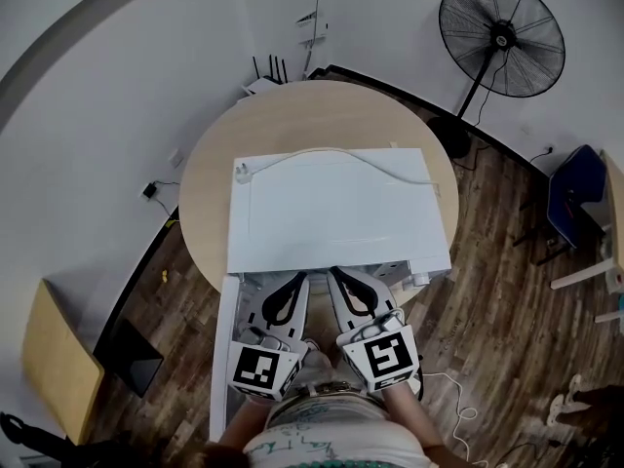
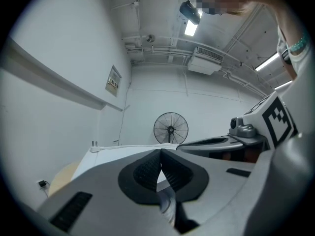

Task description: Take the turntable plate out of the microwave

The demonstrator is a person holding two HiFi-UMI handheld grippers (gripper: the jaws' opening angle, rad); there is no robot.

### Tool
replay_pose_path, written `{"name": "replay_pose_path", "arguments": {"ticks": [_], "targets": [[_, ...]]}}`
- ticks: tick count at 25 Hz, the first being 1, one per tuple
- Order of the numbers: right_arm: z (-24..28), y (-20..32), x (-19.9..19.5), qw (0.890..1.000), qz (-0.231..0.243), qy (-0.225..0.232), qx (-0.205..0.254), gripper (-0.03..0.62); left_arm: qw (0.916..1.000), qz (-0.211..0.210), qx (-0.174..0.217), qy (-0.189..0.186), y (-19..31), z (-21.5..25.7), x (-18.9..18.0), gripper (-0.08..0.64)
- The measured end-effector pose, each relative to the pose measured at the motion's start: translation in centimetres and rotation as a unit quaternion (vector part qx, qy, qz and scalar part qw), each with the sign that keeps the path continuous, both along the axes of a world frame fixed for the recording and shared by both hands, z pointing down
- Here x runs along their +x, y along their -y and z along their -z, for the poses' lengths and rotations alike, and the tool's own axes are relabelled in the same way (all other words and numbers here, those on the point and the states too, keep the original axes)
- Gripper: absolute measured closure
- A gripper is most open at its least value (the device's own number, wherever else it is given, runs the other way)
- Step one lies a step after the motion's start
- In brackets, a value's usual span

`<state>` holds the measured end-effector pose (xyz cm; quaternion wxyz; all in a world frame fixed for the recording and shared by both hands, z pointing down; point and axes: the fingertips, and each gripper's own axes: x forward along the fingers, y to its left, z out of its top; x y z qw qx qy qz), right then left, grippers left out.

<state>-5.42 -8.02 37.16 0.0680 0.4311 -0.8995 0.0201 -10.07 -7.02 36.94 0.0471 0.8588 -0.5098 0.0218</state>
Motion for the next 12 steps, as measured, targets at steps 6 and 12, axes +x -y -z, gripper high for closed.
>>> {"name": "replay_pose_path", "arguments": {"ticks": [6,12], "targets": [[-0.6,0.0,0.2,1.0,0.018,0.005,-0.015,0.601,0.9999,0.015,-0.005,0.003,0.3,-0.7,0.2,0.545],[-2.5,0.2,0.4,0.999,0.022,-0.004,-0.027,0.601,0.9995,0.02,-0.023,0.009,0.3,-2.5,0.3,0.546]]}}
